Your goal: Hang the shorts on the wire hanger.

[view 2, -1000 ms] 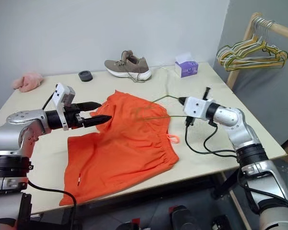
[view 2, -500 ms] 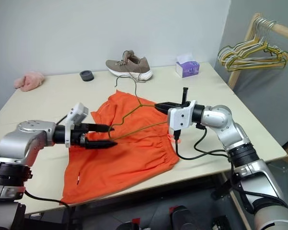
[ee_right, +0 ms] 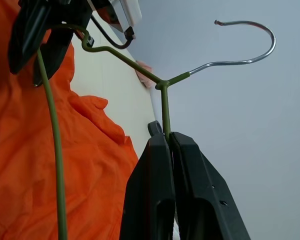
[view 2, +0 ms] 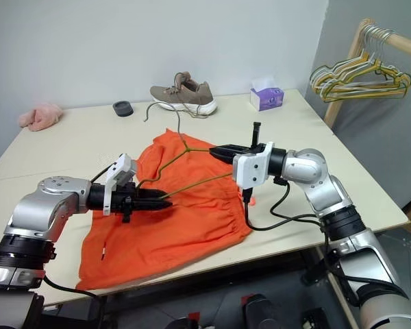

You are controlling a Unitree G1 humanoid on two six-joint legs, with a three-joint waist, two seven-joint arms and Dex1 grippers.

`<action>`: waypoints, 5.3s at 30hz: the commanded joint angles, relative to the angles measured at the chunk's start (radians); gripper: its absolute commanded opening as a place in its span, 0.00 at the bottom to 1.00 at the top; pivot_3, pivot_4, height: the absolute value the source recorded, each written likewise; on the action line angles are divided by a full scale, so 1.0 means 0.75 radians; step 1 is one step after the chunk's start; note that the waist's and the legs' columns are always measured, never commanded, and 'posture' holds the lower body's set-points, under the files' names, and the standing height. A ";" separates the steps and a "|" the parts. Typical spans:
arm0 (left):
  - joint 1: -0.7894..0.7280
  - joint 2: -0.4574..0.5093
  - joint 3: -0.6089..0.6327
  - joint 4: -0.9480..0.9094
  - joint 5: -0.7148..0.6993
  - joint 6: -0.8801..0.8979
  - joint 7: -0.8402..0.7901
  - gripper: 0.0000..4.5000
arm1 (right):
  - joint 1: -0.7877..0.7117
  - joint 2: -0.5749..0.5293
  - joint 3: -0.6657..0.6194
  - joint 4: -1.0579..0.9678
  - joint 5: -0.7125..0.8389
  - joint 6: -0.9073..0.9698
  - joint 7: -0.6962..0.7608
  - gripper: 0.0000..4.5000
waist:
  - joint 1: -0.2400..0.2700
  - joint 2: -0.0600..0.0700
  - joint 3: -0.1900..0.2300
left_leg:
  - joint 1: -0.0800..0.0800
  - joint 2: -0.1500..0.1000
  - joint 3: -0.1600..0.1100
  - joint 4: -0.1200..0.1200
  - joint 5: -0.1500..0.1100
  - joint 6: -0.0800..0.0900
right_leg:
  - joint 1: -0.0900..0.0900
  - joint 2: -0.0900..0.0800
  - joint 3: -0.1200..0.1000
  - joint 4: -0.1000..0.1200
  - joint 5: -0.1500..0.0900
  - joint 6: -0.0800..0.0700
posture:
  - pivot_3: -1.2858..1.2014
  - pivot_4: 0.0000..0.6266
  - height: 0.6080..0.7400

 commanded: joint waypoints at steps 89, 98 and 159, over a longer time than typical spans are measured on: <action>0.616 -0.011 0.281 -0.374 -0.183 0.087 0.219 0.93 | 0.571 -0.561 -0.299 -0.355 0.442 1.748 0.388 0.00 | 0.025 0.004 0.003 | -0.001 0.001 0.003 0.000 -0.001 0.000 | -0.001 0.000 -0.001 -0.001 -0.002 -0.003 | 0.42 0.10 1.00; 0.715 -0.027 0.263 -0.452 -0.159 0.017 0.240 0.93 | 0.696 -0.567 -0.394 -0.404 0.581 1.982 0.329 0.00 | 0.030 0.005 0.004 | 0.001 0.001 0.003 0.001 -0.001 0.000 | 0.001 -0.001 0.000 -0.001 -0.006 -0.010 | 0.42 0.11 1.00; 0.466 -0.211 0.229 -0.340 -0.023 -0.363 0.413 0.93 | 0.070 0.236 -0.650 -0.103 0.945 2.623 -0.325 0.00 | 0.067 0.011 0.018 | -0.020 0.002 0.004 0.001 -0.001 0.000 | -0.019 0.002 0.001 0.000 0.000 -0.001 | 0.44 0.08 1.00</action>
